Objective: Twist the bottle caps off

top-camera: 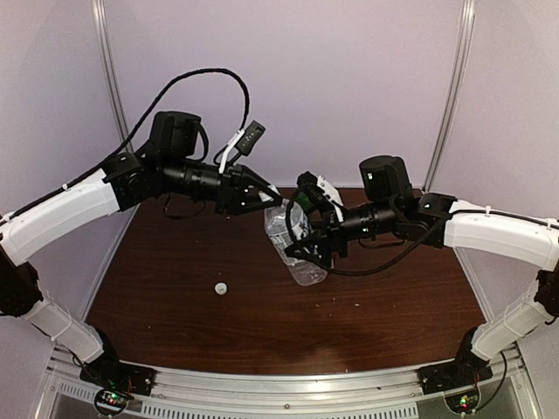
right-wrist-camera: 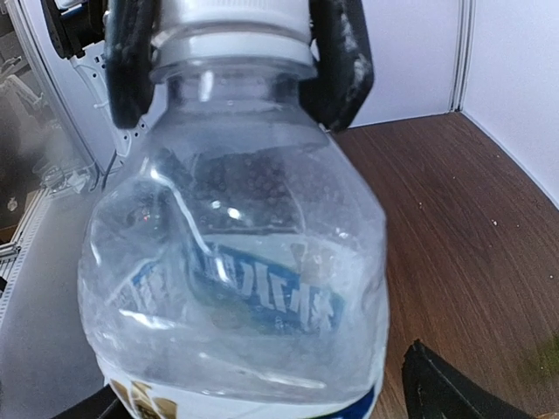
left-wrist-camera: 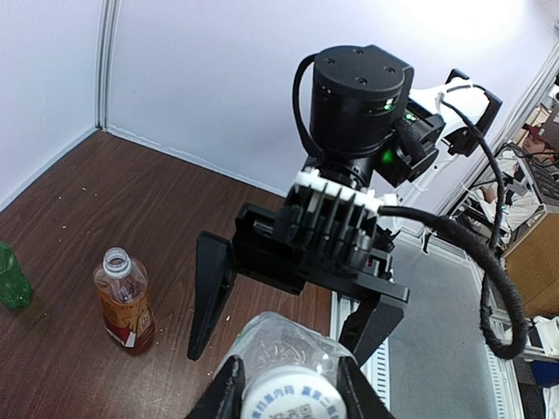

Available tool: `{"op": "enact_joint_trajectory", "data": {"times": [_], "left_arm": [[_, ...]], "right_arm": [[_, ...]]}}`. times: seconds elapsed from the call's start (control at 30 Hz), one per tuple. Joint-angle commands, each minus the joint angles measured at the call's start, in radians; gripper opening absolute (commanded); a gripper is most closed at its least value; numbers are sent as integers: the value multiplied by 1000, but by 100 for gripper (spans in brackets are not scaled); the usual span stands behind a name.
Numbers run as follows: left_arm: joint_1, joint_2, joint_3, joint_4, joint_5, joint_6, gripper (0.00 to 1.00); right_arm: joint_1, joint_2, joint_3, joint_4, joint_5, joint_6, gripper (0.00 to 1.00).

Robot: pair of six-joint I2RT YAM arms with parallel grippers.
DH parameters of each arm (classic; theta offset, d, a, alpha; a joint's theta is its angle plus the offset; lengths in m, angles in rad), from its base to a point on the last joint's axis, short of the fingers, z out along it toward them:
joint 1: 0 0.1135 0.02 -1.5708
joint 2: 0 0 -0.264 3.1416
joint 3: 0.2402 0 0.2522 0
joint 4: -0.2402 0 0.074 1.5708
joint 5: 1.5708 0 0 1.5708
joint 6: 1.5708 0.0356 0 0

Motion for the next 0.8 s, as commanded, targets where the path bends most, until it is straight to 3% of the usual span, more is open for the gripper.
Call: {"op": "enact_joint_trajectory", "data": {"times": [0.0, 0.33, 0.5, 0.6, 0.77], "left_arm": [[-9, -35, -24, 85, 18, -25, 1], [-9, -50, -50, 108, 14, -41, 0], [-9, -62, -75, 135, 14, -40, 5], [-9, -69, -86, 150, 7, -32, 19], [-9, -111, -143, 230, -26, -30, 52]], "right_arm": [[10, 4, 24, 32, -6, -2, 91], [24, 9, 14, 47, -5, 2, 85], [24, 6, 6, 63, -13, 9, 66], [25, -10, -16, 88, -25, 25, 60], [24, -46, -55, 131, -61, 57, 53]]}}
